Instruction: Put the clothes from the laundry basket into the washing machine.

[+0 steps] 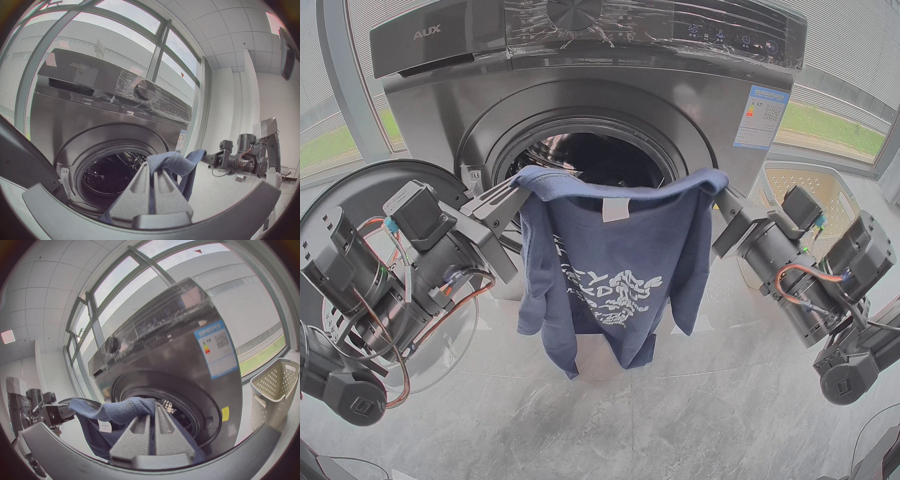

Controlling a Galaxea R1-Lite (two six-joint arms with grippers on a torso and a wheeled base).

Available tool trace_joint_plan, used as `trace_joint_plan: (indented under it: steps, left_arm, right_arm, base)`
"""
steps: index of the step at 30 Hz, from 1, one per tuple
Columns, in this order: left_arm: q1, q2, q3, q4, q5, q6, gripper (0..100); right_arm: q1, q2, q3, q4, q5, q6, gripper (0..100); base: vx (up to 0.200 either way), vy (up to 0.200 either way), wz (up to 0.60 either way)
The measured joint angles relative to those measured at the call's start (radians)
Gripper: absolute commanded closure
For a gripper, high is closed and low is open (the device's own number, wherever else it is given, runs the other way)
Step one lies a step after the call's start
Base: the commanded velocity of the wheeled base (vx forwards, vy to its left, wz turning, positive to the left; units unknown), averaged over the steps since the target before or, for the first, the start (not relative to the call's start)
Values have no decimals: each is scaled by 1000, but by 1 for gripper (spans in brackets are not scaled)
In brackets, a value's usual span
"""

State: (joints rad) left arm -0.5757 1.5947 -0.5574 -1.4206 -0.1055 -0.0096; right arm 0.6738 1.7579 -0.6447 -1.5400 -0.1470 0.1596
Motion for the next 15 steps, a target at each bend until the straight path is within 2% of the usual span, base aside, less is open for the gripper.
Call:
trace_joint_plan:
  steps: [3,4,11,15]
  left_arm:
    - [-8,16,-9,-1,-5,-4,100]
    - [-10,23,-13,-1,-6,-5,100]
    - [-16,63,-53,-7,-5,-12,100]
    - [-12,90,-80,-17,-1,-23,100]
  right_arm:
    - [6,40,11,-2,1,3,100]
    - [8,54,15,-2,1,4,0]
    - [31,154,81,-4,30,8,0]
    - [49,212,159,-5,36,10,0]
  base:
    - [0,0,0]
    - [0,0,0]
    - [0,0,0]
    - [0,0,0]
